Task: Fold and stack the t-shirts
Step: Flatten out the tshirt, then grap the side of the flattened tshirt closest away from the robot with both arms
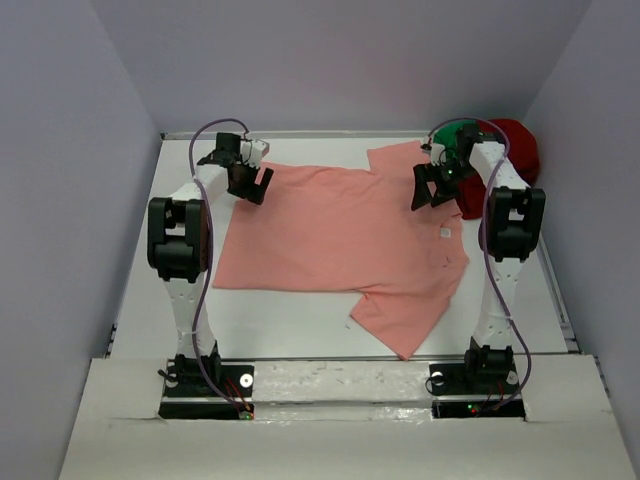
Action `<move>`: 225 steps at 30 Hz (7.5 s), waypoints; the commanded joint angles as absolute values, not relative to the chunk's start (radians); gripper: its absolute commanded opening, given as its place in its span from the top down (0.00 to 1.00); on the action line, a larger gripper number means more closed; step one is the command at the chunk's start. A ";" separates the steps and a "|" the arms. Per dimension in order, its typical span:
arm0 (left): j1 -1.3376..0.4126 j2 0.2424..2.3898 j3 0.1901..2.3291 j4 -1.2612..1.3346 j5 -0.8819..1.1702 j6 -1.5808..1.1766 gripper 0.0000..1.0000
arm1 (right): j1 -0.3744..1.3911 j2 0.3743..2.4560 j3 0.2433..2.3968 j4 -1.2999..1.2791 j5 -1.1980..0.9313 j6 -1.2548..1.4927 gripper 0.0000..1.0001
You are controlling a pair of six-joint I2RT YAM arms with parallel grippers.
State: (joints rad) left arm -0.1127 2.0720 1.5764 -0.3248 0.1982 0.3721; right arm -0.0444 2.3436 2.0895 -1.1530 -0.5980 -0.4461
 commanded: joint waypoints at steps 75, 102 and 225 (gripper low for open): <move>-0.074 2.319 1.876 -0.545 0.040 0.462 0.01 | -0.044 2.172 1.944 -1.117 -0.517 -0.446 0.00; -0.044 1.807 1.735 -0.617 0.204 0.456 0.01 | -0.008 2.401 2.141 -0.913 -0.189 -0.380 0.00; 0.130 1.465 0.942 -0.640 0.388 0.992 1.00 | -0.008 1.652 1.186 -0.997 -0.255 -0.265 0.09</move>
State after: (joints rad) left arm 0.1246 1.5314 0.8963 -0.5888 0.3656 0.9794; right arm -0.0086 1.6104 1.1511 -1.0153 -0.2665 -0.3168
